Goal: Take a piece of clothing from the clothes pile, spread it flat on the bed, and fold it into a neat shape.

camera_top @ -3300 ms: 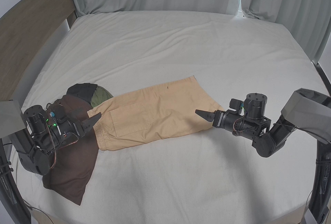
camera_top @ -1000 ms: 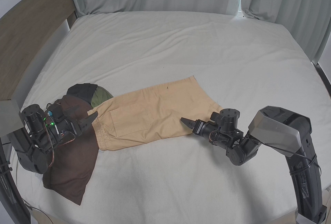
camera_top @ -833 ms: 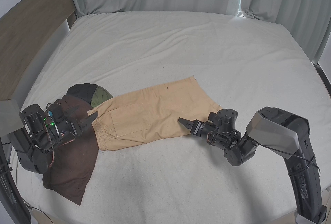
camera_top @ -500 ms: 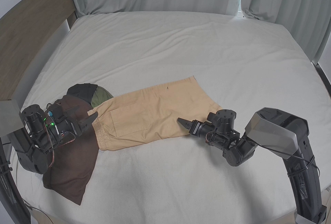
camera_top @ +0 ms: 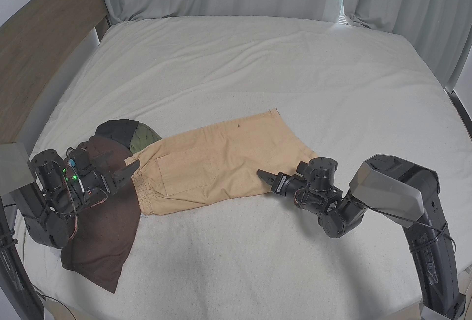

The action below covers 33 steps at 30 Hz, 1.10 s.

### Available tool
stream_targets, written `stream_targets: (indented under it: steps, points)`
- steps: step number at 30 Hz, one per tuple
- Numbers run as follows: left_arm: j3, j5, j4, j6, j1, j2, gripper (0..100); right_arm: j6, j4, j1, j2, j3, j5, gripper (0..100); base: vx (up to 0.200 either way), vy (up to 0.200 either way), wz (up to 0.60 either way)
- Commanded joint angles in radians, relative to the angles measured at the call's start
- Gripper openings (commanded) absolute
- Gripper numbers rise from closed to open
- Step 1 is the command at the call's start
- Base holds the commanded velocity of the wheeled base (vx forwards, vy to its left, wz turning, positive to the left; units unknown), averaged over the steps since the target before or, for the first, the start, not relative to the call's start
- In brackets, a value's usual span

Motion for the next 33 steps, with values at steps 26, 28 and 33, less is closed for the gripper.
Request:
stream_targets:
  steps: [26,28,33]
  points:
    - [0.0,0.0,-0.003,-0.007,0.002,0.002,100,0.0,-0.04,-0.007,-0.012,0.041,-0.002,0,0.0,0.0,0.0]
    - [0.0,0.0,-0.003,-0.007,0.001,0.002,100,0.0,-0.042,-0.007,-0.014,0.041,-0.002,0,0.0,0.0,0.0]
    - [0.0,0.0,-0.003,-0.008,0.002,0.002,100,0.0,-0.045,-0.009,-0.044,0.052,-0.002,0,0.0,0.0,0.0]
